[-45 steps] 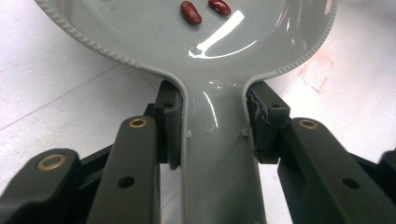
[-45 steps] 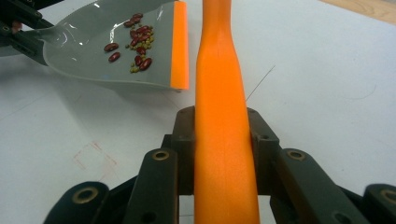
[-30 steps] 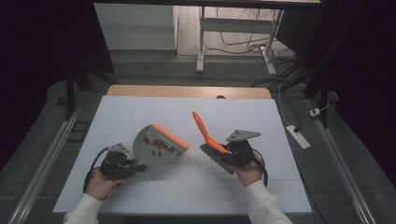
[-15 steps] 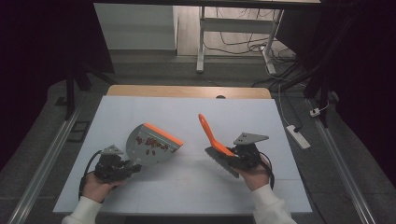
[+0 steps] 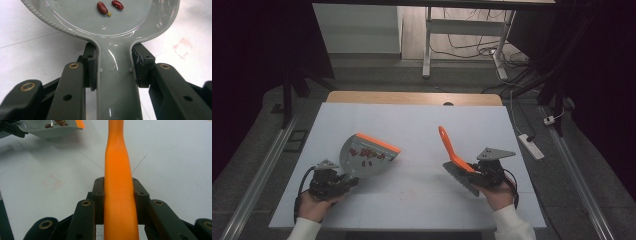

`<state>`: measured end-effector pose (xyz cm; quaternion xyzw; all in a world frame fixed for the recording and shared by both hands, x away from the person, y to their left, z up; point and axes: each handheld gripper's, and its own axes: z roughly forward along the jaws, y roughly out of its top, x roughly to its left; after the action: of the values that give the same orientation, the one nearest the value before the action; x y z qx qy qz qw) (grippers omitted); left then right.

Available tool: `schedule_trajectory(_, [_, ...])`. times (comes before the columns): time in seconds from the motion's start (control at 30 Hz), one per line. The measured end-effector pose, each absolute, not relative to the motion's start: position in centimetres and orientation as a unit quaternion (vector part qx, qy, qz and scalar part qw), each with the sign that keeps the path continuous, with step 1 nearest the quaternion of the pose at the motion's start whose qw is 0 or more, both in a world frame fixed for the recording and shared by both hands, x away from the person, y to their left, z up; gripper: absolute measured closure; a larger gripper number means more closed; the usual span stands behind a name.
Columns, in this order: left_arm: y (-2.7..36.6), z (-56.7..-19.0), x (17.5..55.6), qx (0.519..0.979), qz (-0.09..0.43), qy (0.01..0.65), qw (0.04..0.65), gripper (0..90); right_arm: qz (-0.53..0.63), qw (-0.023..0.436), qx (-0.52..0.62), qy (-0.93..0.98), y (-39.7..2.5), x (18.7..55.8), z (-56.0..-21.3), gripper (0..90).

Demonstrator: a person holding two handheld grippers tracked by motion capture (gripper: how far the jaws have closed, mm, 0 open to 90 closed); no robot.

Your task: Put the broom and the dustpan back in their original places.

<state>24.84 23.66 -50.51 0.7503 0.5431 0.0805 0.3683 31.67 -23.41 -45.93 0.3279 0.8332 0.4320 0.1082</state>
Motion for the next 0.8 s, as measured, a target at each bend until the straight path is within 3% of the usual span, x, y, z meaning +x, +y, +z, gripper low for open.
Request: schedule_trajectory(0.8, [23.7, -51.8, 24.4, 0.693, 0.101, 0.625, 0.345, 61.5, 0.428, 0.050, 0.362, 0.827, -25.0, 31.7, -47.5, 70.0])
